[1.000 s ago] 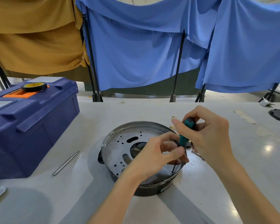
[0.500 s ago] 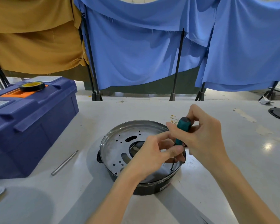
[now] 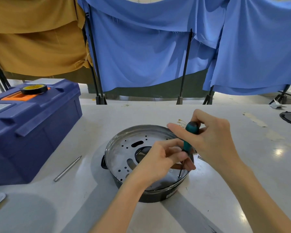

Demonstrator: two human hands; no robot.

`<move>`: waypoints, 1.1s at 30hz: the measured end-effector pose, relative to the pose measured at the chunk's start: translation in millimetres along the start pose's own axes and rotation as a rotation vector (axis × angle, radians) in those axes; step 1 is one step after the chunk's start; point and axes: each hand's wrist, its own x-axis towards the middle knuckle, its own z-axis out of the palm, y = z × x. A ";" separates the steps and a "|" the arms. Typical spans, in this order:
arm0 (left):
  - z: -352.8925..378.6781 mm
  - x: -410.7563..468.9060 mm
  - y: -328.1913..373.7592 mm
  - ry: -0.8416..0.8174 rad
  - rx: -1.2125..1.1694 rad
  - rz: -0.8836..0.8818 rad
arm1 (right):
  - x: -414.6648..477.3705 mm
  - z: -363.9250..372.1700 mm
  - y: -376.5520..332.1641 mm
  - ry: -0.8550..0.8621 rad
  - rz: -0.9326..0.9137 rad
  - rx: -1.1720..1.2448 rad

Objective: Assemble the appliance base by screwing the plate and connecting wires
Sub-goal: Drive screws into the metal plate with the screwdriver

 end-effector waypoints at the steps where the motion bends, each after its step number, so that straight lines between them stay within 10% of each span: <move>1: -0.6 -0.2 -0.8 -0.004 0.006 -0.003 | 0.1 -2.3 0.0 -0.063 0.004 0.075; 5: -2.7 -0.5 -0.9 0.000 0.012 -0.038 | -3.8 -7.9 11.8 -0.177 0.069 0.344; 12: -1.6 2.3 0.8 0.002 0.025 -0.008 | -3.6 0.5 8.1 0.033 -0.059 -0.030; 17: -2.8 0.9 2.2 0.027 0.053 -0.026 | -6.4 -11.8 10.6 -0.198 0.096 0.431; 25: -1.5 -0.4 4.4 0.001 0.044 -0.037 | -3.2 1.0 0.5 0.011 0.040 0.017; 33: -1.6 0.5 3.2 -0.007 0.008 -0.039 | -3.1 -5.0 5.8 -0.108 0.091 0.352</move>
